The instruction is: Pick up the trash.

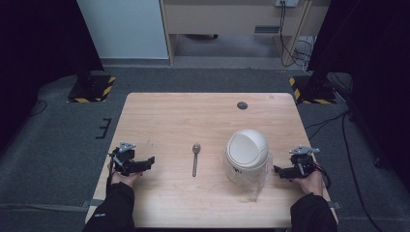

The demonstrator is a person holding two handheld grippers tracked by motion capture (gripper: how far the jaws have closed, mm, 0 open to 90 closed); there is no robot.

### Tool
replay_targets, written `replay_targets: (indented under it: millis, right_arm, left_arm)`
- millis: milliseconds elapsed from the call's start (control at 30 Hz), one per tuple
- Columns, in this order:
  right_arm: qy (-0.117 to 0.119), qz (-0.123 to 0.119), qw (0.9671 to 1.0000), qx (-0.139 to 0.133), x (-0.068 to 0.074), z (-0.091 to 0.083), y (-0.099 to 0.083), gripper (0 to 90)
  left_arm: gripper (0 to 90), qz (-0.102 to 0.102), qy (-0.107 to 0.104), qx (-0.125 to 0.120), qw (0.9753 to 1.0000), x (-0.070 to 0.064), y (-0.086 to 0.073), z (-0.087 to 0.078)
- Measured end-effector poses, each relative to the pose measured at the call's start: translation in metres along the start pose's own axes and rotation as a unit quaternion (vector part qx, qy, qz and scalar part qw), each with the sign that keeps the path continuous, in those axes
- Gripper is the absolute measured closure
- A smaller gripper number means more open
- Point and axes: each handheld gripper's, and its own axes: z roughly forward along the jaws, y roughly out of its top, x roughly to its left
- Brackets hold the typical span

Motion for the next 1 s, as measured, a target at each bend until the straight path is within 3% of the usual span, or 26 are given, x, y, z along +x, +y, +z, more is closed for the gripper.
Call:
replay_targets:
  millis: [100,133,333,367,467,500,567,700,867,900,1000]
  right_arm:
    - [0.0,0.001,1.0,0.001,0.0,0.0,0.0,0.8]
    - [-0.001,0.007,1.0,-0.002,0.0,0.0,0.0,0.8]
    - [-0.014,0.012,0.9998,0.0,0.0,-0.001,-0.001,0.8]
    - [-0.014,0.014,0.9998,0.0,0.0,-0.002,-0.002,0.8]
    - [-0.015,0.014,0.9998,-0.004,0.0,-0.002,-0.003,0.8]
    - [-0.015,0.014,0.9998,-0.004,0.0,-0.002,-0.003,0.8]
    - [-0.013,0.013,0.9998,-0.006,0.0,-0.001,-0.003,0.8]
    - [-0.013,0.013,0.9998,-0.007,0.0,-0.001,-0.003,0.7]
    - [-0.016,0.013,0.9998,-0.009,0.001,-0.001,-0.003,0.6]
    - [-0.016,0.013,0.9998,-0.009,0.001,-0.001,-0.003,0.6]
    - [-0.016,0.012,0.9998,-0.009,0.001,-0.001,-0.004,0.6]
  left_arm:
    - [9.8,0.015,-0.013,-0.02,0.9996,-0.008,0.005,-0.006]
    - [10.0,0.027,-0.027,-0.04,0.9985,-0.016,0.011,-0.012]
    - [9.6,0.056,-0.057,-0.086,0.9931,-0.044,0.028,-0.024]
    - [9.6,0.056,-0.057,-0.086,0.9931,-0.044,0.028,-0.024]
    - [9.6,0.081,-0.07,-0.103,0.9889,-0.061,0.037,-0.03]
    - [9.6,0.081,-0.07,-0.103,0.9889,-0.061,0.037,-0.03]
    - [9.6,0.092,-0.078,-0.11,0.9865,-0.07,0.044,-0.033]
    - [9.4,0.097,-0.088,-0.118,0.9844,-0.079,0.051,-0.034]
    - [9.2,0.111,-0.113,-0.136,0.9781,-0.105,0.069,-0.033]
    - [9.0,0.111,-0.113,-0.136,0.9781,-0.105,0.069,-0.033]
    - [8.9,0.128,-0.127,-0.142,0.9733,-0.127,0.082,-0.031]
